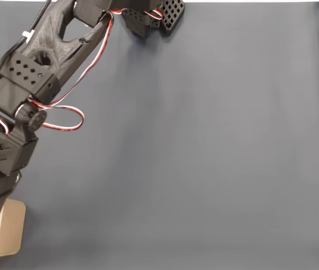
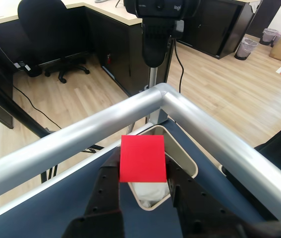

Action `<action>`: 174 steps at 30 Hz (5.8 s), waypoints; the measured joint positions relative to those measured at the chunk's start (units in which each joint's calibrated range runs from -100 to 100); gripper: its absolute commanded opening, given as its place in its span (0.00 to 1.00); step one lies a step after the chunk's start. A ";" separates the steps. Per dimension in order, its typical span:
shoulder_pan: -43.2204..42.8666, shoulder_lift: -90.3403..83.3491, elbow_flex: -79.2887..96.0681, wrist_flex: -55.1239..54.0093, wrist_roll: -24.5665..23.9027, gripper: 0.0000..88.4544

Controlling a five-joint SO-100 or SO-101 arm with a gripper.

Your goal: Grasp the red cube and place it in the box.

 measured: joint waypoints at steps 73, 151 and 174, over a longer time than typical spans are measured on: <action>1.63 2.43 -0.99 -2.15 1.61 0.49; -30.56 -89.62 106.33 -5.17 -2.83 0.00; -30.42 -128.96 145.48 1.03 -1.03 0.00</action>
